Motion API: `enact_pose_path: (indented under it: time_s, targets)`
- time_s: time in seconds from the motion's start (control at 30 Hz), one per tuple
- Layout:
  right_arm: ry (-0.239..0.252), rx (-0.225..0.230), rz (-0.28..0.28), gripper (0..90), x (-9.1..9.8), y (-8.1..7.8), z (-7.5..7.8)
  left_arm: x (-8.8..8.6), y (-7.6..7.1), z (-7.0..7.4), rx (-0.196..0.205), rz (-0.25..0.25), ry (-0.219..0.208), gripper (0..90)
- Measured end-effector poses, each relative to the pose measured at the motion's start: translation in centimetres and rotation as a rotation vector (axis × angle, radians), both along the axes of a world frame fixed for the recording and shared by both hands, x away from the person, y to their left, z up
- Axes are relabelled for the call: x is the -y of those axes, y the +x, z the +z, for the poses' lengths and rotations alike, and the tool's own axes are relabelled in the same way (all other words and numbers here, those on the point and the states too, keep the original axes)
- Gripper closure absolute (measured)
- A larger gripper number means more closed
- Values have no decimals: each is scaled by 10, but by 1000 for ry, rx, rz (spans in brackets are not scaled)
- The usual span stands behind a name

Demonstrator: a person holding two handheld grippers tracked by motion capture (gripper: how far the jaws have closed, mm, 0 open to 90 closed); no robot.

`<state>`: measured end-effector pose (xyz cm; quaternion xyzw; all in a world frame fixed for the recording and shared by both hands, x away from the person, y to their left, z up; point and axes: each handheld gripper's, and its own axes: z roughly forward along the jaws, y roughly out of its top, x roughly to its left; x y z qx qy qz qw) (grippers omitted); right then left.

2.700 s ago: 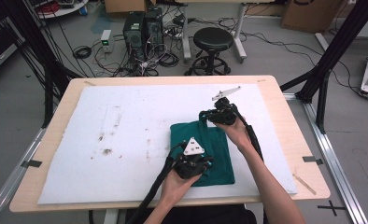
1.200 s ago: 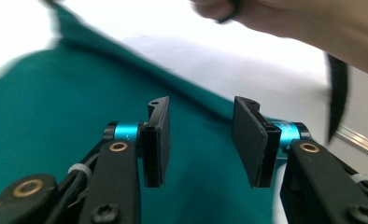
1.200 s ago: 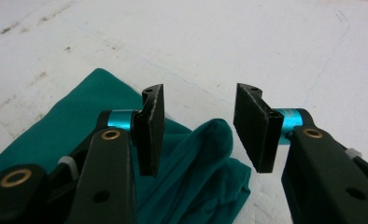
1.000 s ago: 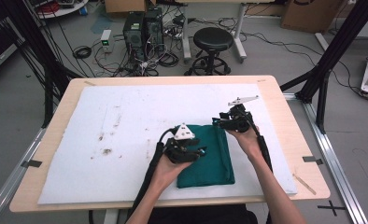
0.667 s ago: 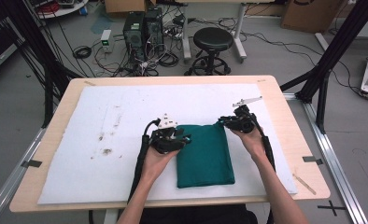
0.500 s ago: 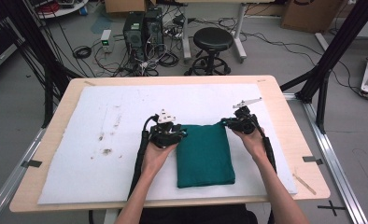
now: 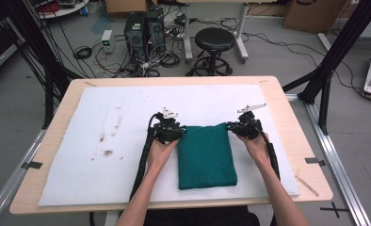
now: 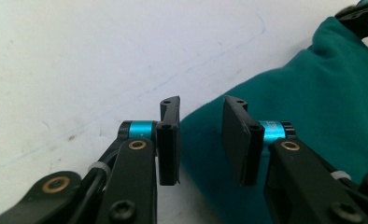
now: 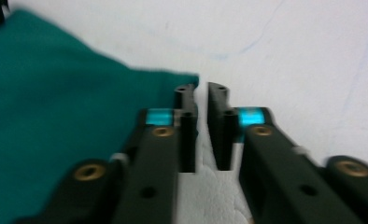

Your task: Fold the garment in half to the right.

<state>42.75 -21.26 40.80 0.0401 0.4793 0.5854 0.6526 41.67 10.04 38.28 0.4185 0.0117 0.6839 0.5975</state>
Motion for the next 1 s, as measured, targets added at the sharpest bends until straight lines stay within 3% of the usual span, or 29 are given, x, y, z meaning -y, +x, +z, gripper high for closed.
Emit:
enact_pose_path:
  time_s: [0.07, 0.17, 0.27, 0.33, 0.43, 0.5, 0.67, 0.77, 0.9, 1.0]
  targets:
    - [44, 32, 66, 695, 3, -9, -5, -2, -2, 0, 16, -36, -3, 673]
    - [30, 51, 148, 624, 1, -17, -9, 0, -2, 2, 12, -52, 7, 673]
    - [-23, -8, 101, 637, -12, -9, -7, 5, 4, 5, -22, -8, 7, 667]
    - [-19, -21, 8, 695, -21, 0, -7, 6, 8, 6, -31, 19, -1, 669]
    - [4, -28, -45, 742, -25, 11, -9, 4, 9, 6, -25, 80, -37, 676]
    - [13, -28, -32, 762, -24, 13, -11, 0, 12, 8, -55, 59, -37, 672]
    - [25, -50, -12, 772, -18, 13, -9, 2, 12, 8, -46, 81, -48, 670]
    - [43, -65, 7, 691, -12, 13, -11, -1, 8, 6, -42, 72, -55, 645]
    - [91, -25, 29, 591, -3, 6, -21, -7, -5, -9, 18, 25, -7, 628]
    - [86, 47, 25, 604, 1, -3, -34, -7, -13, -22, 10, 32, 66, 646]
